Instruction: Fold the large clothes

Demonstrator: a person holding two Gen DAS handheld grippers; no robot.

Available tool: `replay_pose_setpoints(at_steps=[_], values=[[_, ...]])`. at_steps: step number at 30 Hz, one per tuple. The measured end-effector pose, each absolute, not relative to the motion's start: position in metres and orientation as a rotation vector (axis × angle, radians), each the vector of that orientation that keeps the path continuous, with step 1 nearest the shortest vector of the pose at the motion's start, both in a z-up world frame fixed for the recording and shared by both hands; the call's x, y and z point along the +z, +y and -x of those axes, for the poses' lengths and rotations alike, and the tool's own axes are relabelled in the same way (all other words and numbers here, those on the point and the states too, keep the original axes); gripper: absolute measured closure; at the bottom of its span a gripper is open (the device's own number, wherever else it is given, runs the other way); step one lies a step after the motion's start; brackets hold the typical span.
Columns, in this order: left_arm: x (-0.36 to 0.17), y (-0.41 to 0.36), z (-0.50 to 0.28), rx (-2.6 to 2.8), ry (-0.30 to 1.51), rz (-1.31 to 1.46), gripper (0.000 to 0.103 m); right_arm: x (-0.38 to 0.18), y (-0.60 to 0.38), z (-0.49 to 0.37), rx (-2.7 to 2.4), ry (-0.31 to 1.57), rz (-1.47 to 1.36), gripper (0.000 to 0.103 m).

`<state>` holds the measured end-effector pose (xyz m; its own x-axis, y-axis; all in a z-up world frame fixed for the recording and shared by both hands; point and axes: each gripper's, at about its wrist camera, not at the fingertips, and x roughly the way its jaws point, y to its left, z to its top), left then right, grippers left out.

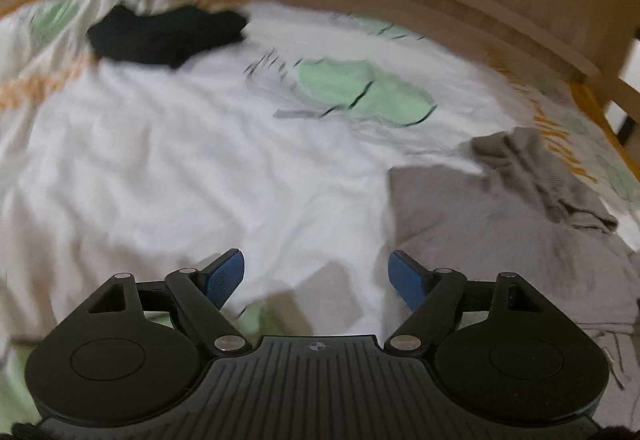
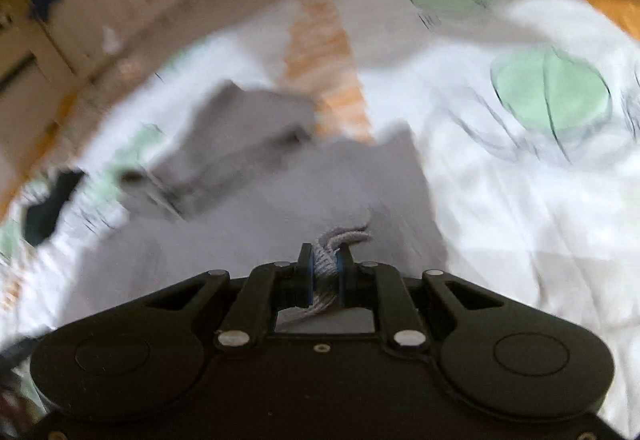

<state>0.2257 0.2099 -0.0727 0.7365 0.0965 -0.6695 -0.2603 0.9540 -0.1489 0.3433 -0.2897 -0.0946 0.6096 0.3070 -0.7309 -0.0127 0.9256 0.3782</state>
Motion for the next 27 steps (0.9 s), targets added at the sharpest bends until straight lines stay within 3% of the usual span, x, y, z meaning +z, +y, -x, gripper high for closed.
replay_pose_setpoints(at_steps=[5,9,11,19,22,27], values=[[-0.065,0.186,-0.26,0.147,0.698,0.166,0.024,-0.096,-0.288,-0.338,0.201,0.861,-0.323,0.081],[-0.088,0.176,-0.282,0.163,0.762,0.126,0.024,-0.097,-0.29,-0.337,0.209,0.855,-0.326,0.081],[-0.109,0.18,-0.283,0.155,0.838,0.138,0.022,-0.099,-0.291,-0.337,0.214,0.851,-0.335,0.081],[-0.117,0.183,-0.264,0.14,0.794,0.145,0.021,-0.101,-0.289,-0.335,0.228,0.833,-0.307,0.081],[-0.118,0.183,-0.264,0.141,0.789,0.141,0.02,-0.096,-0.284,-0.33,0.194,0.807,-0.208,0.085],[-0.118,0.184,-0.263,0.142,0.779,0.139,0.019,-0.091,-0.266,-0.322,0.115,0.749,0.027,0.081]])
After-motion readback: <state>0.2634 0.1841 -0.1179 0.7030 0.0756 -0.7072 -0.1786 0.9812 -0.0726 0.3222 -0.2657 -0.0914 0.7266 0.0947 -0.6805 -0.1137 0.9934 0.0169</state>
